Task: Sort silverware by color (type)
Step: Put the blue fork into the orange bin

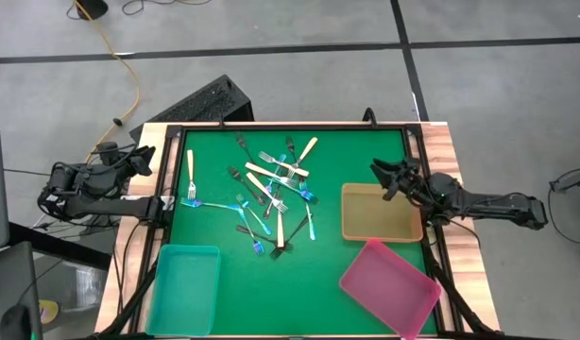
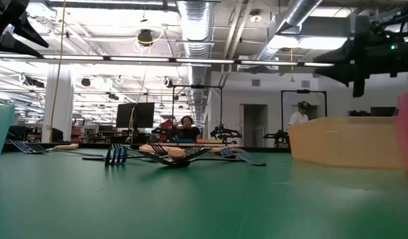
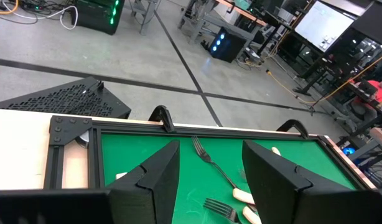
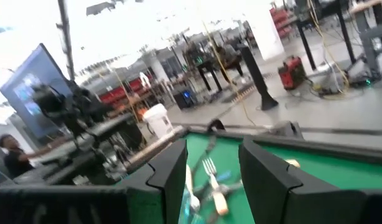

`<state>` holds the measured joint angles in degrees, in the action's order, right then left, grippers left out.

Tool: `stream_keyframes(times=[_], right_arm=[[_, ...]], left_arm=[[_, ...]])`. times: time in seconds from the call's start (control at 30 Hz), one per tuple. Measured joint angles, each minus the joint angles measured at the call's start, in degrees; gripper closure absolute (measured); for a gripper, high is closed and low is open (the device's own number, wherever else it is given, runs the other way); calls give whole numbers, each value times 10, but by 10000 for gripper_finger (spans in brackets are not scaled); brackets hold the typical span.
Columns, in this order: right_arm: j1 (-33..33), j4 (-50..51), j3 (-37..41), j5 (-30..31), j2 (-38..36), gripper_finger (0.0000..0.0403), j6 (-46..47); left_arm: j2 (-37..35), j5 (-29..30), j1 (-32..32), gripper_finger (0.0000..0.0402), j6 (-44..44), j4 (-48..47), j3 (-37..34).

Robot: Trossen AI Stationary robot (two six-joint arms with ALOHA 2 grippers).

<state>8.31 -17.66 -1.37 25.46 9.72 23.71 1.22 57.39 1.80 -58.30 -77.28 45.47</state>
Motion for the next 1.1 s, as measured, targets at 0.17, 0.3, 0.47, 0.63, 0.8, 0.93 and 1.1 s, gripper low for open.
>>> stream_keyframes(times=[0.17,0.3,0.47,0.63,0.8,0.93,1.1], right_arm=[[0,-5,-41,-1,0,234,-35],[0,35,-101,-1,4,234,-70],[0,101,-184,-1,42,234,-99],[0,149,-251,-2,108,234,-107],[0,166,-287,-17,179,234,-107],[0,164,-305,-17,222,234,-107],[0,141,-313,-47,271,234,-105]], left_arm=[[0,0,0,243,0,0,0],[0,0,0,243,0,0,0],[0,0,0,243,0,0,0],[0,0,0,243,0,0,0],[0,0,0,243,0,0,0],[0,0,0,243,0,0,0],[0,0,0,243,0,0,0]])
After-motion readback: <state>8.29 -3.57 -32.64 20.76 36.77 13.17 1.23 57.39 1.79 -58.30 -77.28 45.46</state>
